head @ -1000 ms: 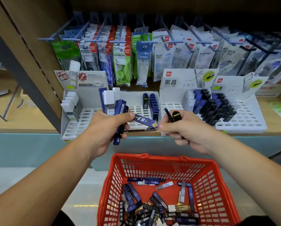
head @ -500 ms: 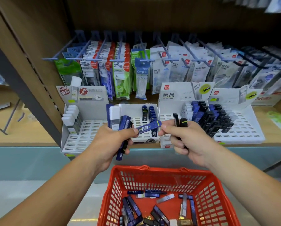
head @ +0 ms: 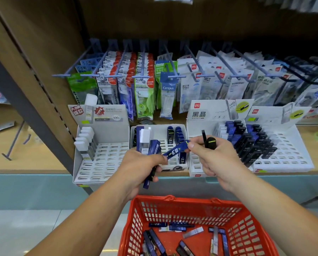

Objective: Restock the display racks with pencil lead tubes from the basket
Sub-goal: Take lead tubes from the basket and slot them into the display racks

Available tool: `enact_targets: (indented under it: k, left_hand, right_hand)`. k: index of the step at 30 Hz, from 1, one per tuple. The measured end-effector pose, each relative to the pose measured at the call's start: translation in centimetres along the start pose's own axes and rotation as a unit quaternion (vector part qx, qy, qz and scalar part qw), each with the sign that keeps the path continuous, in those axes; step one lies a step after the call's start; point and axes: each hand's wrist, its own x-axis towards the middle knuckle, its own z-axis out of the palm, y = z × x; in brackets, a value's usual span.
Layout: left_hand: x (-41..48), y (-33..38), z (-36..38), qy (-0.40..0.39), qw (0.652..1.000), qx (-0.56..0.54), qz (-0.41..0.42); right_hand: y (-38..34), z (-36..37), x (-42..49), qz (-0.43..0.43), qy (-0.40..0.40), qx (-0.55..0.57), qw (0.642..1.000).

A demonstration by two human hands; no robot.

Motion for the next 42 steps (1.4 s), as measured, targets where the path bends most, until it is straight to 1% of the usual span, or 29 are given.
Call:
enact_targets:
  k: [4, 6, 8, 10, 12, 14, 17, 20, 23, 25, 29, 31, 33, 36, 39, 42]
  left_hand:
    - [0.5, 0.1, 0.3, -0.008, 1.0, -0.009, 0.011]
    - [0.6, 0.2, 0.6, -0.001, 1.0, 0.006, 0.021]
    - [0.7, 0.4, 0.9, 0.017, 0.998, 0.036, 0.044]
    - [0.7, 0.8, 1.3, 0.047, 0.993, 0.071, 0.081]
    - [1.1, 1.6, 1.6, 0.069, 0.984, 0.098, 0.13]
    - [2.2, 2.6, 1.9, 0.074, 0.971, 0.136, 0.181]
    - [4.4, 4.3, 2.7, 0.065, 0.95, 0.198, 0.232]
    - [6.4, 5.5, 3.3, 0.04, 0.918, 0.309, 0.247]
    - [7.4, 5.4, 3.0, 0.015, 0.873, 0.414, 0.258]
    - [7.5, 5.3, 2.8, 0.003, 0.854, 0.443, 0.274]
    - [7.6, 5.2, 2.7, -0.003, 0.868, 0.404, 0.288]
    - [7.6, 5.2, 2.9, -0.006, 0.859, 0.414, 0.301]
    - [7.4, 5.4, 3.0, 0.001, 0.853, 0.416, 0.315]
    - [6.7, 5.7, 2.8, 0.033, 0.871, 0.366, 0.327]
    - [5.5, 6.0, 2.0, 0.054, 0.876, 0.333, 0.346]
    - [3.8, 5.3, 1.2, 0.066, 0.893, 0.293, 0.335]
  right_hand:
    - [0.0, 0.2, 0.6, -0.001, 0.017, 0.021, 1.0]
    - [-0.1, 0.4, 0.6, -0.009, 0.011, 0.03, 0.999]
    - [-0.1, 0.6, 0.7, -0.033, 0.02, 0.008, 0.999]
    - [-0.1, 0.4, 1.2, -0.059, 0.062, -0.008, 0.996]
    - [-0.4, -0.1, 1.9, -0.082, 0.109, 0.001, 0.991]
    - [-0.6, -0.4, 2.4, -0.115, 0.139, -0.02, 0.983]
    - [-0.6, 0.0, 2.5, -0.148, 0.138, -0.042, 0.978]
    - [-0.7, 0.2, 2.4, -0.148, 0.13, -0.034, 0.98]
    - [-0.5, 0.0, 2.7, -0.143, 0.128, -0.019, 0.981]
    - [-0.3, -0.1, 2.8, -0.147, 0.12, -0.021, 0.982]
    - [0.0, -0.1, 3.0, -0.155, 0.115, -0.023, 0.981]
    - [0.1, 0.1, 3.0, -0.164, 0.111, -0.022, 0.98]
    - [0.2, 0.4, 2.9, -0.173, 0.104, -0.044, 0.978]
    - [0.3, 0.6, 2.7, -0.178, 0.089, -0.084, 0.976]
    - [0.4, 0.6, 2.5, -0.191, 0.083, -0.105, 0.972]
    - [0.2, 0.8, 2.6, -0.206, 0.079, -0.139, 0.965]
